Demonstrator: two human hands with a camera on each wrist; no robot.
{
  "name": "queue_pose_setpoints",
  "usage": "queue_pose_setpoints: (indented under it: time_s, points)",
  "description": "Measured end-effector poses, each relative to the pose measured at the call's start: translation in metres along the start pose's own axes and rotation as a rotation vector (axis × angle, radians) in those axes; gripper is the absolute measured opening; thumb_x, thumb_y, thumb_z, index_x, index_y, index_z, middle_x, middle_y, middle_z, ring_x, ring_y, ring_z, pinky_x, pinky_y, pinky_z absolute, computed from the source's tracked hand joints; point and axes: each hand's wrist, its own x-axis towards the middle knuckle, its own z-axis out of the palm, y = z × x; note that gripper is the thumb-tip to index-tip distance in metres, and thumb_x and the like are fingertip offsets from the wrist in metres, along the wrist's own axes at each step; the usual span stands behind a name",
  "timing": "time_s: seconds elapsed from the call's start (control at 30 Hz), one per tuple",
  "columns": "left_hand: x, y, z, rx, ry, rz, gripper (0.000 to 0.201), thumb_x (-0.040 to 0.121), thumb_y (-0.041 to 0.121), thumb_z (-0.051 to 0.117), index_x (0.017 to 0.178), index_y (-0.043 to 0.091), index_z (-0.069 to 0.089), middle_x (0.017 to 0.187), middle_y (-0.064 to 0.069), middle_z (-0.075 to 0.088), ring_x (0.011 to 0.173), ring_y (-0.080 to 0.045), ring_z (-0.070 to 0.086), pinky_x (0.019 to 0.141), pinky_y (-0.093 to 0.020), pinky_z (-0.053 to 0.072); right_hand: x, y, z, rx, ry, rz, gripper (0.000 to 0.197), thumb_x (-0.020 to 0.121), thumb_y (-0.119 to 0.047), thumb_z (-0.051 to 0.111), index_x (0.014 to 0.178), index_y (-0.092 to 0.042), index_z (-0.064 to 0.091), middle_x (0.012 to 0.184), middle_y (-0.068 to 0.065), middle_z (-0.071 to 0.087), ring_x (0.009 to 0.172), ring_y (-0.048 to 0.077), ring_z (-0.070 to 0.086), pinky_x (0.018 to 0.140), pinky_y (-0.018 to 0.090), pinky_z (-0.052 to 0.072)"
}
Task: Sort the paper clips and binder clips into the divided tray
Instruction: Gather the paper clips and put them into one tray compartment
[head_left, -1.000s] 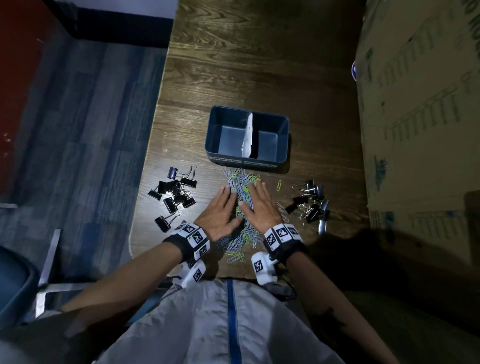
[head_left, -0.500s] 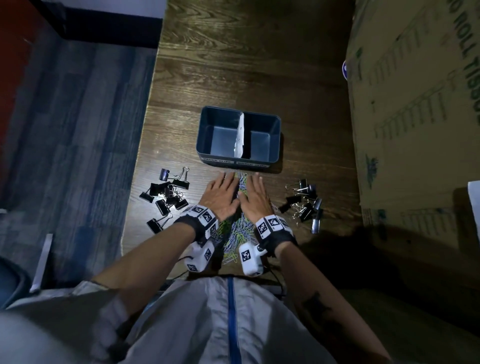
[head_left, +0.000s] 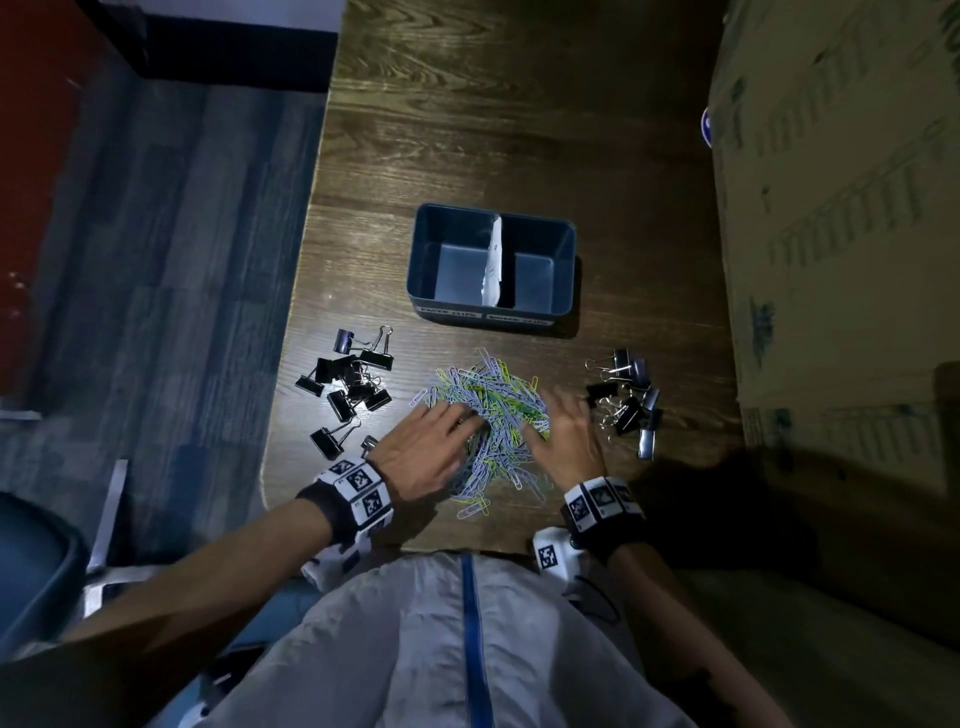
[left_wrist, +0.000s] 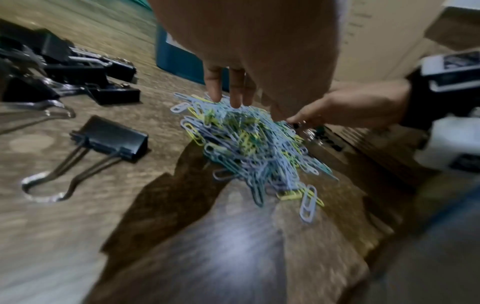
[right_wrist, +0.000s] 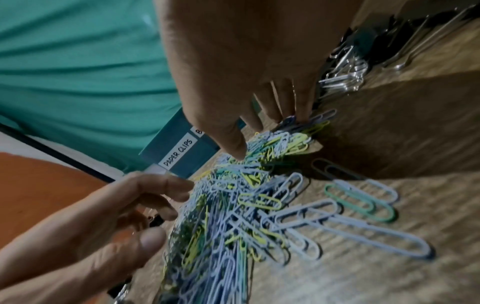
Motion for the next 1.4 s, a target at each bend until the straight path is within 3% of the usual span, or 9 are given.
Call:
queue_pose_setpoints:
  time_s: [0.1, 0.27, 0.47, 0.6, 0.73, 1.0, 1.17, 1.27, 1.4]
  points:
    - [-0.005, 0.018, 0.01, 0.044, 0.006, 0.122, 0.046, 0.091, 0.049, 0.049, 0.122, 0.017, 0.044, 0.109, -0.005, 0.047, 0.093, -0.021, 0.05, 0.078, -0.038, 0.049, -0.002, -0.008, 0.007, -0.015, -0.025, -0.021, 0.052, 0.08, -0.019, 0.072, 0.129, -0.004, 0.06, 0.13, 0.016, 0.057, 0.118, 0.037, 0.049, 0.099, 0.049, 0.046]
    - [0.004, 0.033, 0.02, 0.08, -0.062, 0.226, 0.063, 0.072, 0.058, 0.07, 0.111, 0.016, 0.044, 0.102, -0.005, 0.054, 0.088, -0.02, 0.055, 0.073, -0.034, 0.05, 0.0, -0.014, 0.004, 0.112, -0.07, 0.004, 0.056, 0.083, -0.014, 0.074, 0.136, -0.005, 0.056, 0.132, 0.016, 0.058, 0.123, 0.034, 0.05, 0.107, 0.041, 0.04]
    - [0.017, 0.031, 0.004, 0.076, -0.035, 0.022, 0.036, 0.087, 0.036, 0.062, 0.113, 0.013, 0.051, 0.109, -0.009, 0.059, 0.093, -0.024, 0.06, 0.075, -0.036, 0.052, -0.017, 0.018, -0.015, 0.112, -0.041, 0.169, 0.068, 0.075, -0.023, 0.084, 0.136, -0.026, 0.055, 0.133, 0.003, 0.053, 0.118, 0.022, 0.055, 0.101, 0.041, 0.048]
    - [0.0, 0.017, 0.0, 0.097, -0.003, -0.065, 0.056, 0.083, 0.054, 0.061, 0.117, 0.013, 0.045, 0.111, -0.01, 0.057, 0.096, -0.024, 0.058, 0.079, -0.038, 0.053, -0.029, 0.034, -0.016, 0.134, -0.226, 0.274, 0.102, 0.06, -0.015, 0.093, 0.143, -0.042, 0.04, 0.137, 0.005, 0.036, 0.122, 0.022, 0.047, 0.106, 0.037, 0.042]
    - [-0.02, 0.005, -0.003, 0.114, -0.187, -0.38, 0.082, 0.074, 0.074, 0.054, 0.129, 0.018, 0.032, 0.119, -0.006, 0.045, 0.1, -0.022, 0.052, 0.071, -0.035, 0.051, -0.032, 0.03, -0.01, 0.008, -0.381, 0.259, 0.127, 0.055, -0.011, 0.095, 0.153, -0.037, 0.018, 0.133, 0.008, 0.026, 0.122, 0.026, 0.044, 0.102, 0.035, 0.043]
    - [0.007, 0.014, 0.001, -0.085, -0.183, -0.461, 0.063, 0.086, 0.039, 0.065, 0.131, 0.016, 0.028, 0.127, -0.011, 0.045, 0.101, -0.025, 0.054, 0.074, -0.035, 0.054, -0.012, -0.006, 0.01, 0.046, -0.262, 0.206, 0.101, 0.069, -0.018, 0.088, 0.15, -0.029, 0.03, 0.151, 0.009, 0.029, 0.127, 0.029, 0.05, 0.106, 0.043, 0.044]
    - [0.004, 0.013, -0.001, -0.148, -0.121, -0.431, 0.064, 0.089, 0.037, 0.062, 0.137, 0.015, 0.026, 0.126, -0.013, 0.045, 0.101, -0.027, 0.056, 0.074, -0.036, 0.055, -0.013, -0.003, 0.009, 0.147, -0.212, 0.189, 0.1, 0.065, -0.022, 0.091, 0.143, -0.041, 0.032, 0.147, 0.004, 0.036, 0.098, 0.023, 0.064, 0.091, 0.047, 0.055]
    - [-0.022, 0.004, -0.005, -0.186, -0.038, -0.459, 0.063, 0.086, 0.035, 0.067, 0.134, 0.01, 0.033, 0.12, -0.013, 0.048, 0.096, -0.027, 0.057, 0.074, -0.035, 0.053, -0.021, 0.006, 0.0, 0.147, -0.188, 0.201, 0.095, 0.064, -0.028, 0.091, 0.139, -0.043, 0.034, 0.139, 0.003, 0.042, 0.109, 0.026, 0.06, 0.092, 0.05, 0.053]
    - [-0.059, -0.011, -0.009, -0.139, 0.02, -0.398, 0.047, 0.079, 0.02, 0.075, 0.115, 0.007, 0.047, 0.108, -0.012, 0.047, 0.085, -0.029, 0.056, 0.058, -0.037, 0.054, -0.032, 0.016, -0.003, 0.1, -0.201, 0.16, 0.079, 0.063, -0.028, 0.091, 0.123, -0.033, 0.041, 0.134, 0.002, 0.043, 0.114, 0.025, 0.056, 0.093, 0.049, 0.052]
